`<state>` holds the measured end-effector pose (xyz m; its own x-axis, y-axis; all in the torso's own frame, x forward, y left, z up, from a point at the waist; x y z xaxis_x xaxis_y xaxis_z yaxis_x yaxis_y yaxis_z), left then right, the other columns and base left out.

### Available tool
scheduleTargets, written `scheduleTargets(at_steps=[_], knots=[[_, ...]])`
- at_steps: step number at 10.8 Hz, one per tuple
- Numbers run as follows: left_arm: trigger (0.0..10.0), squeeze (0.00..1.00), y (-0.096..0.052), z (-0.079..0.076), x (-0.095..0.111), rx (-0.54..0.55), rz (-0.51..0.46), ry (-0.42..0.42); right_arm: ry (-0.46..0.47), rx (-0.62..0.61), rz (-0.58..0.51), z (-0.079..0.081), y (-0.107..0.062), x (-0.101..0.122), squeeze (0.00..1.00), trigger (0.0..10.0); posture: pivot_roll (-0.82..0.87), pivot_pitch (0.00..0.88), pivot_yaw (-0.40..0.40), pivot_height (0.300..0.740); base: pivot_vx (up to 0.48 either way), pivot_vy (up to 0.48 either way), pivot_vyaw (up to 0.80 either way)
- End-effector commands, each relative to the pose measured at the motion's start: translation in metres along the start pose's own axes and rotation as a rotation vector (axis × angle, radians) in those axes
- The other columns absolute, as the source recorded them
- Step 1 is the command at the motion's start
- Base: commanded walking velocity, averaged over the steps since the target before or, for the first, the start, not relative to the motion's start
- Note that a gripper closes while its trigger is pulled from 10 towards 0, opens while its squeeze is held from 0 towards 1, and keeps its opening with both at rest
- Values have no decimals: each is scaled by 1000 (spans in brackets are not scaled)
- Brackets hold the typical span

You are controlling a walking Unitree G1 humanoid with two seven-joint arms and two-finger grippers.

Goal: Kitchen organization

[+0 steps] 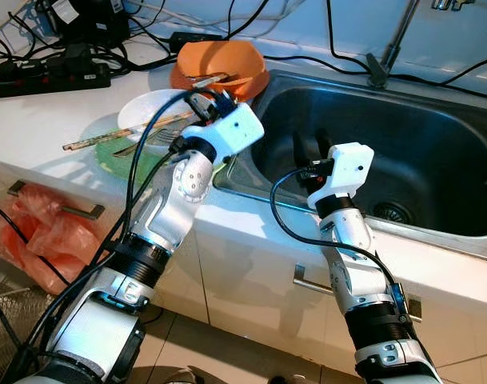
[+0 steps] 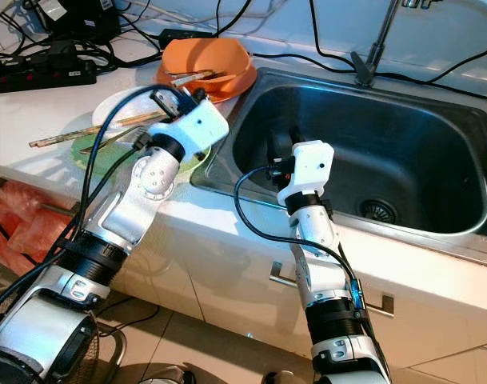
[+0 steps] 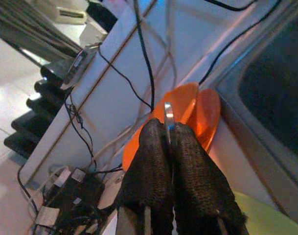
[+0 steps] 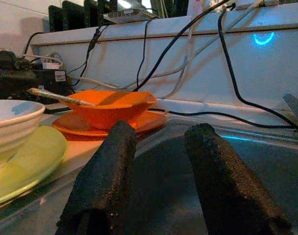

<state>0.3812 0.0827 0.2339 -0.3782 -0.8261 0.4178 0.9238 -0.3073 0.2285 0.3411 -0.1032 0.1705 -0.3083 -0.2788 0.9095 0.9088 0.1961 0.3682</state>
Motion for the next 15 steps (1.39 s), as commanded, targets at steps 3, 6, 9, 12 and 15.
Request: scheduleTargets(at_steps=[3, 6, 9, 12, 15], knots=[[0, 0, 5, 25, 16, 97, -63, -141, 6, -12, 11, -3, -2, -2, 0, 10000, 30, 81, -7, 740, 0, 0, 0], [10000, 0, 5, 46, 25, 164, -111, -373, 7, -11, 13, -2, -2, -3, 0, 10000, 33, 79, -6, 740, 0, 0, 0], [10000, 0, 2, 59, 32, 200, -171, -549, 9, -8, 16, -1, -2, -3, 0, 10000, 33, 79, -6, 740, 0, 0, 0], [10000, 0, -9, 86, 56, 233, -386, -757, 11, -7, 20, -1, -2, -5, 0, 10000, 36, 79, -7, 740, 0, 0, 0], [10000, 0, -14, 78, 70, 109, -503, -925, -1, -2, 16, 0, -2, -4, 0, 10000, 34, 70, -6, 740, 0, 0, 0]])
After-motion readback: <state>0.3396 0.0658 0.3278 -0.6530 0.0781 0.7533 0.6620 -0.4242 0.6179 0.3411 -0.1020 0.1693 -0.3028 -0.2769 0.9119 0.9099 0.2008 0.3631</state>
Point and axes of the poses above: a point about 5 cm out from each wrist's last joint towards the gripper, its own y axis pointing out of the wrist towards the gripper, its own x axis along the axis of the wrist's last joint, z = x × y, the point moved 1 cm from there along y, pointing out of the wrist towards the gripper, and after that the axes turned 11 degrees about y, right-handed, at the moved point
